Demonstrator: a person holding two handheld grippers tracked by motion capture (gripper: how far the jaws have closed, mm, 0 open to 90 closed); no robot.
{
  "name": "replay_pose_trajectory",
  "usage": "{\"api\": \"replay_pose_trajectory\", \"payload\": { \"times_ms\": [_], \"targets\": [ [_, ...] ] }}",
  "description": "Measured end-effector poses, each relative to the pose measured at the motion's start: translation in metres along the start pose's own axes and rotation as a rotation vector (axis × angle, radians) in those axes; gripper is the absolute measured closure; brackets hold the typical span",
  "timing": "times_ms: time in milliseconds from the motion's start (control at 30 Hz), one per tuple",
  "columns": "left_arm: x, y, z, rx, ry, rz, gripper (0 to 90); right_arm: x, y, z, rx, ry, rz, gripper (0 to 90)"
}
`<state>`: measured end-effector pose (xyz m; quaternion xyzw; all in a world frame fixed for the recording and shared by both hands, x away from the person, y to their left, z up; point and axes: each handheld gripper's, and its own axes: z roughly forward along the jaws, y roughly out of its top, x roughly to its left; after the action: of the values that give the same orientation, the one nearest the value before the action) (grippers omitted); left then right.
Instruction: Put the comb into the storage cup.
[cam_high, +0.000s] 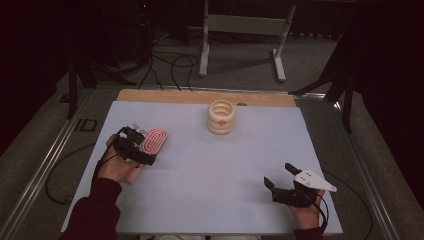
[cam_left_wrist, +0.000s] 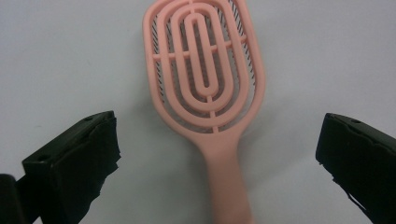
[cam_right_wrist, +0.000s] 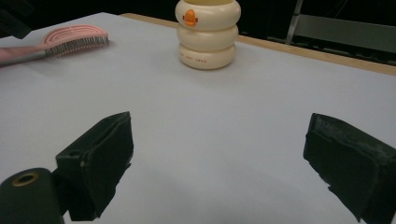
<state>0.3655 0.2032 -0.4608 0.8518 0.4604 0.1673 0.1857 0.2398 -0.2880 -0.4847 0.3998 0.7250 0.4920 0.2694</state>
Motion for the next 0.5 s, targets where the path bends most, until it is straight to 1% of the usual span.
{"api": "replay_pose_trajectory", "payload": {
  "times_ms": [67, 233, 267, 433, 500],
  "targets": [
    [0.0, 0.001, 0.002, 0.021, -0.003, 0.003, 0.1, 0.0, 0.0, 0.0, 0.001, -0.001, 0.0, 8.5],
    [0.002, 0.002, 0.009, 0.079, -0.013, -0.015, 0.1, 0.0, 0.0, 0.0, 0.002, 0.001, 0.001, 8.5],
    [0.003, 0.002, 0.011, 0.092, -0.01, -0.018, 0.1, 0.0, 0.0, 0.0, 0.002, 0.002, 0.001, 8.4],
    [0.004, 0.003, 0.017, 0.141, -0.007, -0.049, 0.2, -0.001, 0.0, 0.0, 0.004, 0.001, 0.001, 8.4],
    [0.005, 0.003, 0.019, 0.15, -0.013, -0.058, 0.7, -0.001, 0.0, 0.0, 0.004, 0.0, 0.002, 8.4]
  ]
}}
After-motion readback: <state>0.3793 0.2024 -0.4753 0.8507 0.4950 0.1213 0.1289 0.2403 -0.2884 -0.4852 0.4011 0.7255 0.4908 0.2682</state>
